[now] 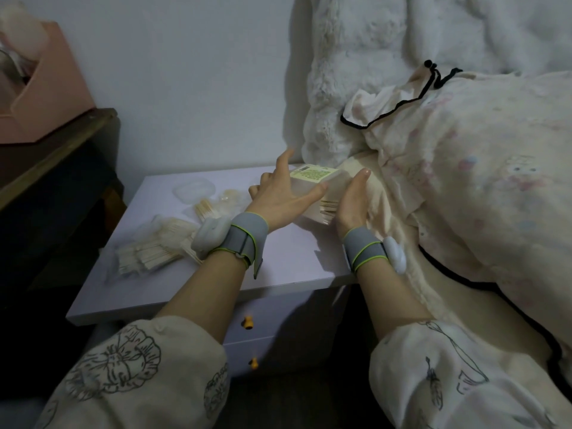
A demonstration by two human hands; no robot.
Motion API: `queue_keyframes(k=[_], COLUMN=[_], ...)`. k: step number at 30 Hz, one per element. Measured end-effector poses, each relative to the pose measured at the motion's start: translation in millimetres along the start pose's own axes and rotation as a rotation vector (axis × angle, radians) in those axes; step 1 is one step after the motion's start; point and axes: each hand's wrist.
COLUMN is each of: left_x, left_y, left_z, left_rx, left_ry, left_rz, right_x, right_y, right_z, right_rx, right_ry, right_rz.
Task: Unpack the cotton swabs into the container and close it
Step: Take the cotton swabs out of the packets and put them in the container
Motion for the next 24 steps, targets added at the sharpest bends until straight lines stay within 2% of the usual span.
queue_keyframes(k=[3,5,12,19,24], left_x=[4,7,10,7,-5], left_y=[-1,-3,-15,-12,5], left_z=[-4,-5,-10,-16,-27], left_rx=[0.0,0.01,0.06,0.008,0.08], left_ry=[-0.001,-0.006,-0.013,-0.042,-0.053], left_rz=[0.005,0.004,-0.01,-0.026,-0.016], right_x=[9,12,11,1,-17], right_y=[0,-1,8,10,13], right_z=[2,6,11,5,-6], right_rx=[0.229,0.284,0.233,0.146,0.014], right_ry=[-0.092,-0.108,-0.066,-0.029,0.125], right_rz=[-0.014,-0.012,0.004,-0.022,-0.009])
Point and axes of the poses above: each hand's wrist, its own x-axis towards the middle knuckle, its own y-axis out of the back of the hand, z = x × y, and after that the axes turned 1 degree about x, right-handed
